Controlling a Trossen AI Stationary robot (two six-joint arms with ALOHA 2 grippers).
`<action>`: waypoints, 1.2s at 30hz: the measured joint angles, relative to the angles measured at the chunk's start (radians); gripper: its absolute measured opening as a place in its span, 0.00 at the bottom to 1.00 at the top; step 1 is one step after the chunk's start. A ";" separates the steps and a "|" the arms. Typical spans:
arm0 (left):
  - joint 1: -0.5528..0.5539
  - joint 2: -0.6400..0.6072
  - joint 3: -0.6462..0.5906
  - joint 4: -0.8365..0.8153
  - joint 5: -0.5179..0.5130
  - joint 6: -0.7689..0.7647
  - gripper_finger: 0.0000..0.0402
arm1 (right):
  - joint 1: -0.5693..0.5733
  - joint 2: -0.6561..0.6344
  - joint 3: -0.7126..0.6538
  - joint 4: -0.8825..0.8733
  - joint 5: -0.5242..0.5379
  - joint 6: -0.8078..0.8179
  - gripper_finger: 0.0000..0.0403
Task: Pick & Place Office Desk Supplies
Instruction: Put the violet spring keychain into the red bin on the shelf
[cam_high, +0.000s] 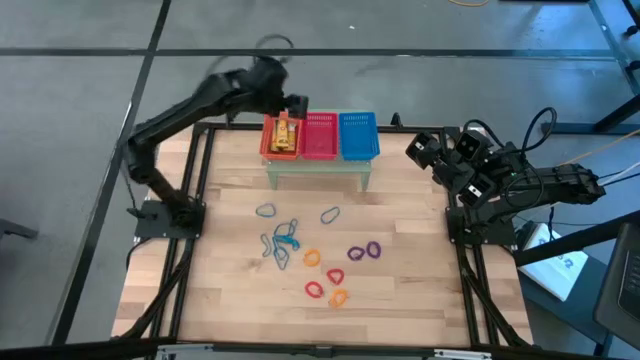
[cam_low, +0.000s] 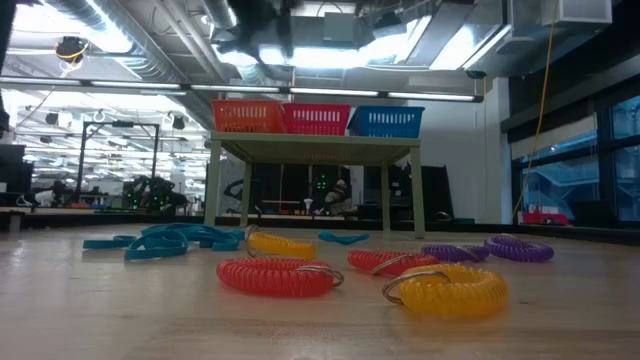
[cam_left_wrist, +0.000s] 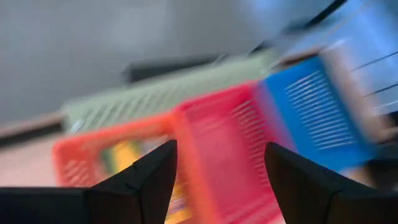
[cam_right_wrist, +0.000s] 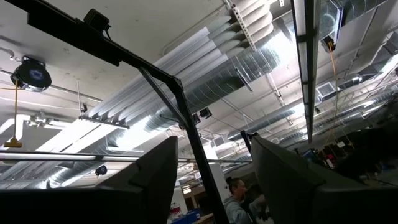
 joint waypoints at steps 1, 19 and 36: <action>-0.015 -0.031 0.001 0.050 0.000 0.002 0.60 | 0.000 0.000 0.000 0.000 -0.007 0.000 0.51; -0.785 -0.026 0.001 0.476 -0.426 0.128 0.59 | 0.086 0.013 0.000 -0.081 -0.001 0.041 0.51; -1.007 0.382 0.001 0.728 -0.744 -0.303 0.58 | 0.237 0.033 0.000 -0.264 -0.003 0.060 0.51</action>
